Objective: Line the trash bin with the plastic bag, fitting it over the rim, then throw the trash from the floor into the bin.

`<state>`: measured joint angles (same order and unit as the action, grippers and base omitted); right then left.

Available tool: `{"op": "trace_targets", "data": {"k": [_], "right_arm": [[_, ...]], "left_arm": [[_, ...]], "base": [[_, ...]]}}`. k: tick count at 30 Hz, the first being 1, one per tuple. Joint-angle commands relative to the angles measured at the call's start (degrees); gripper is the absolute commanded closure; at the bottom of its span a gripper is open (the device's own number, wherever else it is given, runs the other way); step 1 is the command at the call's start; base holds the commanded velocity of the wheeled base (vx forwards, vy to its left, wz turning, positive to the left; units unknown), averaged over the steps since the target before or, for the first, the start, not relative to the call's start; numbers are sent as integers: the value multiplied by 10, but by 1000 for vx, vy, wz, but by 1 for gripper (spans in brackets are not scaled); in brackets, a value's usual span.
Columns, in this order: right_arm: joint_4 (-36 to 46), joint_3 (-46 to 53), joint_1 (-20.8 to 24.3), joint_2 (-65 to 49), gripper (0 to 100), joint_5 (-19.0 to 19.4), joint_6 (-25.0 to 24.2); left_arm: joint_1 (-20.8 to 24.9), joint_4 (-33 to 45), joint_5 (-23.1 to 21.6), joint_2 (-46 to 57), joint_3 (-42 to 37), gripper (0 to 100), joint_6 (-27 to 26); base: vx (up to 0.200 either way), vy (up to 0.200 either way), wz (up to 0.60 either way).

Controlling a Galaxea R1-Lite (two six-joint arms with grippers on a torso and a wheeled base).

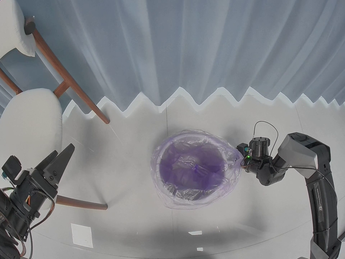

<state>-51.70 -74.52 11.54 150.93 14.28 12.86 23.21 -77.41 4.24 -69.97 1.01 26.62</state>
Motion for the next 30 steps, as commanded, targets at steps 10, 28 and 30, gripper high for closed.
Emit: {"op": "trace_targets", "data": {"k": [10, 28, 30], "right_arm": [[41, -35, -44, 26, 0, -3, 39], [85, -41, -67, 31, 100, -6, 31], [88, -41, -67, 31, 100, -6, 30]], "left_arm": [[0, 4, 2, 2, -10, 0, -1], [0, 4, 1, -3, -10, 0, -1], [0, 5, 2, -3, -10, 0, -1]], "base": [[0, 0, 0], [0, 0, 0], [0, 0, 0]]}}
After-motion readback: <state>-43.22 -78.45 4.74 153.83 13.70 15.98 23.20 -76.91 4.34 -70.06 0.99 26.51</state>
